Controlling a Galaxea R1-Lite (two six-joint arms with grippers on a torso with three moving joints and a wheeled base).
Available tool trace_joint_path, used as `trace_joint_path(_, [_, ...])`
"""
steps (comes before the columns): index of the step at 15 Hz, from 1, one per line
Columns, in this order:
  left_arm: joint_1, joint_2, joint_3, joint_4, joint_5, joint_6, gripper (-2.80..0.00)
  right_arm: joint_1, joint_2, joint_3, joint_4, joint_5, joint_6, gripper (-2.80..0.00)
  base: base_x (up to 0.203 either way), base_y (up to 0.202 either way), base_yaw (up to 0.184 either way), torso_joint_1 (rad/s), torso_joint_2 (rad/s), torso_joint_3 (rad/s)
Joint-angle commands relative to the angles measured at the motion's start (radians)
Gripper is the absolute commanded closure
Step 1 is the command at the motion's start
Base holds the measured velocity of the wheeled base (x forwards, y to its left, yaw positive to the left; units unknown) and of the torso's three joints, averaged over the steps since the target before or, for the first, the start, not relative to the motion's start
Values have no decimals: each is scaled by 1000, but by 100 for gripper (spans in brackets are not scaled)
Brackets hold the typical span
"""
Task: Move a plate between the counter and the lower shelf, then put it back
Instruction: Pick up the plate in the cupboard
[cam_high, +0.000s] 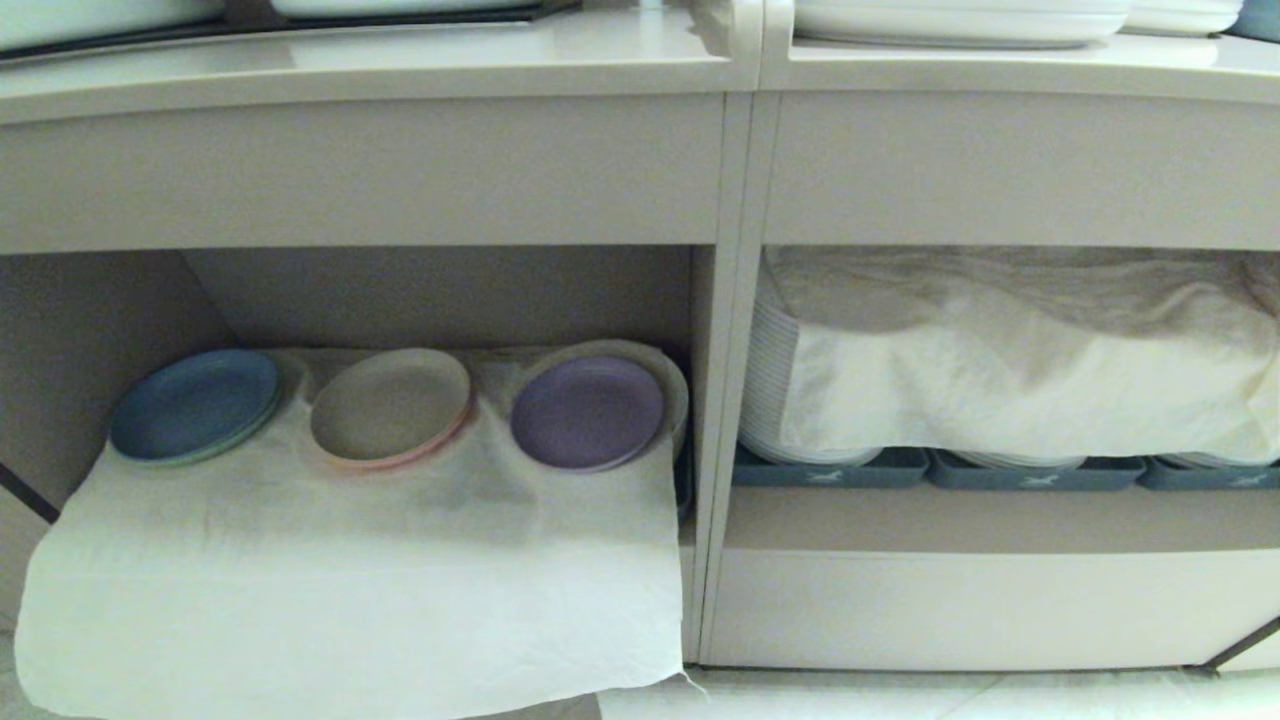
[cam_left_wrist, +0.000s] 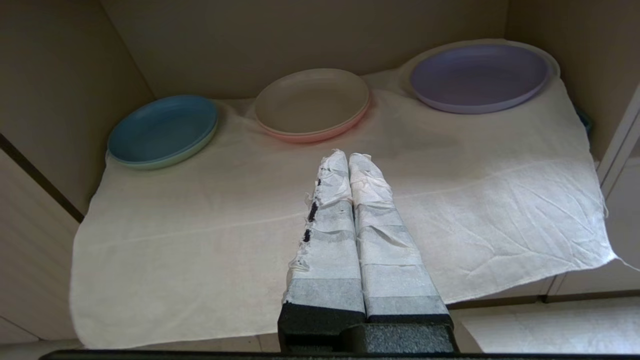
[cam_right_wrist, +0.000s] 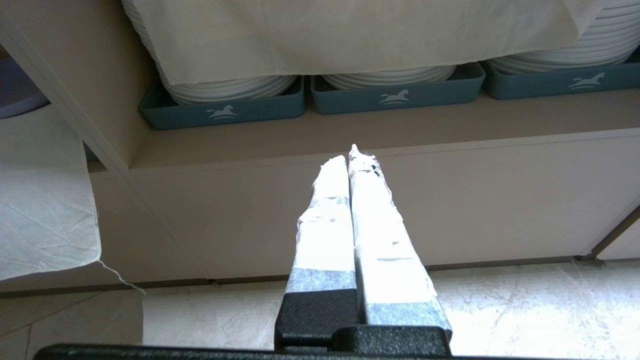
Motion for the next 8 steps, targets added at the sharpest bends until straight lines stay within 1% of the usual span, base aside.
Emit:
trace_joint_path(1, [0,-2,0,0,4,-1,0,1,0,0,0,0,0,0,0,0,0,0,0,0])
trace_joint_path(3, [0,-2,0,2,1,-11,0,0,0,0,0,0,0,0,0,0,0,0,0,0])
trace_joint_path(8, [0,-2,-2,7,-5,-85,0,1,0,0,0,0,0,0,0,0,0,0,0,0])
